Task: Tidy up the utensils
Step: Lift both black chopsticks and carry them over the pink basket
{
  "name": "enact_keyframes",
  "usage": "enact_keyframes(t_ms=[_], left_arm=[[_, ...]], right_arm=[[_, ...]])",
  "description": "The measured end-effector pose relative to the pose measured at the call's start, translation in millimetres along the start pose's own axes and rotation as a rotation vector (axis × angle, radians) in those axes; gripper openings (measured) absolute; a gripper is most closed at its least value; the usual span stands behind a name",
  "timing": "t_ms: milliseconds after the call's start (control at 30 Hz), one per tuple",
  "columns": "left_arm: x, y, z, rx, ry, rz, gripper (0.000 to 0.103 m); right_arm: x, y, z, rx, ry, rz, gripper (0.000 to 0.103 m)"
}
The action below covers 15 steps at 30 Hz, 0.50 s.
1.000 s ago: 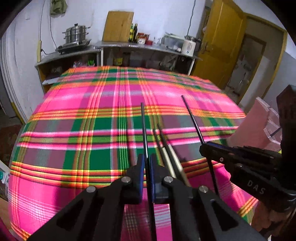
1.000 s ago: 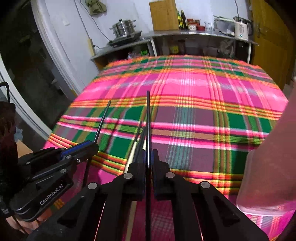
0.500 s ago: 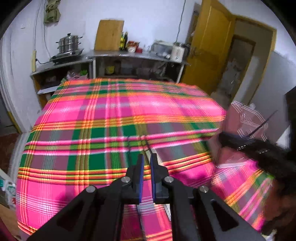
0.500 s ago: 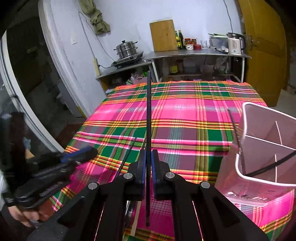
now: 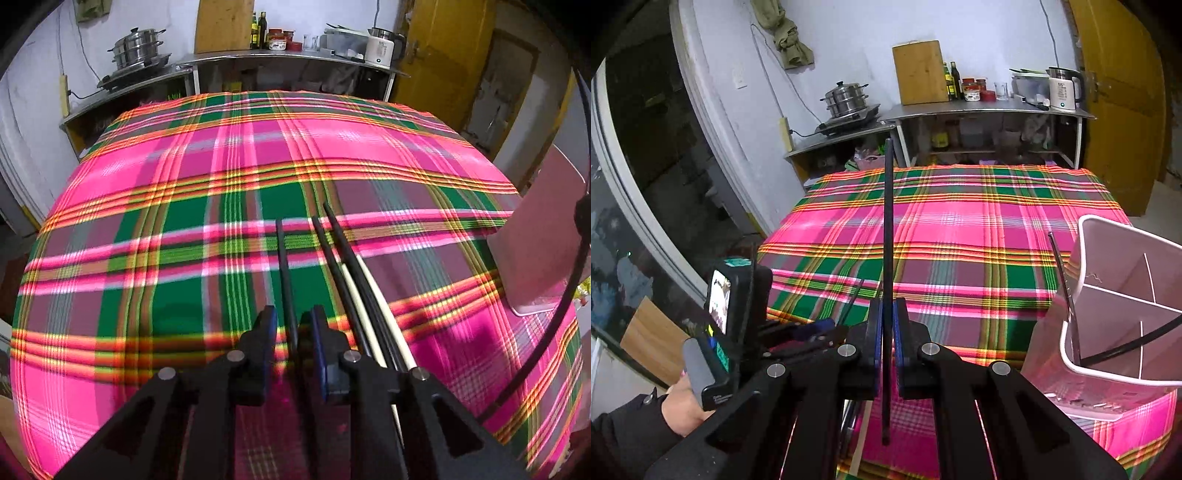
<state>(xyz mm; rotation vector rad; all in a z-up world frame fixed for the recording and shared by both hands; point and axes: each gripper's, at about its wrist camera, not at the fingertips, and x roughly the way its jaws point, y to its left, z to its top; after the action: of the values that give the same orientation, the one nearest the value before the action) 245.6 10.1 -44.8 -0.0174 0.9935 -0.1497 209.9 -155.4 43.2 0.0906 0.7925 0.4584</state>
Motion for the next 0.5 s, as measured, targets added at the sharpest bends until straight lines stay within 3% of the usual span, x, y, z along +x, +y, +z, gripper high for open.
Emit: enact_keyframes(t_ms=[67, 133, 300, 500], left_arm=[[2.2, -2.2, 2.9, 0.013, -0.001, 0.006, 0.019], [3.0, -2.2, 4.3, 0.016, 0.000, 0.006, 0.008], [-12.5, 1.2, 4.6, -0.010, -0.024, -0.035, 0.007], [-63.9, 1.1, 5.2, -0.016, -0.117, -0.085, 0.006]], right_arm=[[0.7, -0.9, -0.2, 0.003, 0.001, -0.001, 0.006], [0.5, -1.3, -0.6, 0.005, 0.001, -0.002, 0.006], [-1.9, -3.0, 0.0, 0.007, -0.004, -0.006, 0.006], [-9.4, -3.1, 1.0, 0.010, -0.015, -0.008, 0.006]])
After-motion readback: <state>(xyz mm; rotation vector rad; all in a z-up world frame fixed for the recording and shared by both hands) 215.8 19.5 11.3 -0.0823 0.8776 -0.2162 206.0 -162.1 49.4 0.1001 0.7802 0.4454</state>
